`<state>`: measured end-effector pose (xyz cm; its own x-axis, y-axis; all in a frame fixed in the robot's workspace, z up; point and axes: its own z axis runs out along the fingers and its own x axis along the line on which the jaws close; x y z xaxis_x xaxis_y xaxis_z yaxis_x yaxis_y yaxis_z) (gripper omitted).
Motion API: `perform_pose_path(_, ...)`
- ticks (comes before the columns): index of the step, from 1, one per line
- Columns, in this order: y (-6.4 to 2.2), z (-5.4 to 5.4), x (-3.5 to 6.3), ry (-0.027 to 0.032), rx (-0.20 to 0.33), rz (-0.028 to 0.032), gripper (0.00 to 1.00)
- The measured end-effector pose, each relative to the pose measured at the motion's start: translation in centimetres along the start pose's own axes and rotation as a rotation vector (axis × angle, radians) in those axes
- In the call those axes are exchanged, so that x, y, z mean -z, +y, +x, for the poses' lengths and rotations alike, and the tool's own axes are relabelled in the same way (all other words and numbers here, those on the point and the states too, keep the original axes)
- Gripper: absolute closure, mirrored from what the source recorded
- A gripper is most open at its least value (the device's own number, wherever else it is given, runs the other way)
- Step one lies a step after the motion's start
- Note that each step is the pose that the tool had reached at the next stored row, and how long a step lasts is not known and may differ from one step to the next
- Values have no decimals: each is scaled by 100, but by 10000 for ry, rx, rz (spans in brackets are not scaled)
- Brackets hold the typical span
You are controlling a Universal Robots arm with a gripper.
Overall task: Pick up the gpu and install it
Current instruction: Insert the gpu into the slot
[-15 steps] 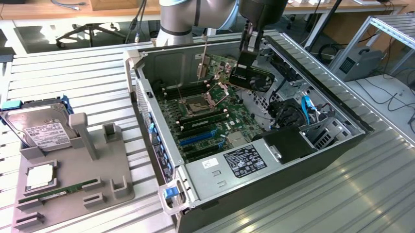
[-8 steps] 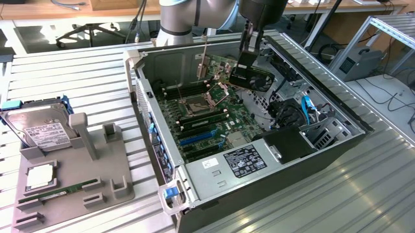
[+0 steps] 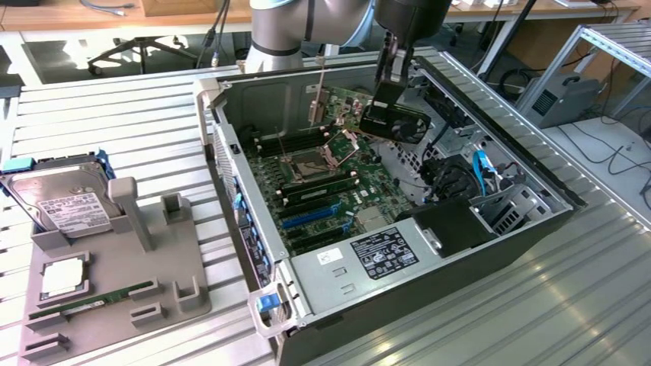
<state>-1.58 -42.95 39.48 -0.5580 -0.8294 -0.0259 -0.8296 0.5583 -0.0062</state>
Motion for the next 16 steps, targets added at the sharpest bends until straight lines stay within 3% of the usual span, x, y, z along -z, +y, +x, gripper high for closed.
perform_pose_path(16, 0, 0, 0, 2, 366, -6, 73)
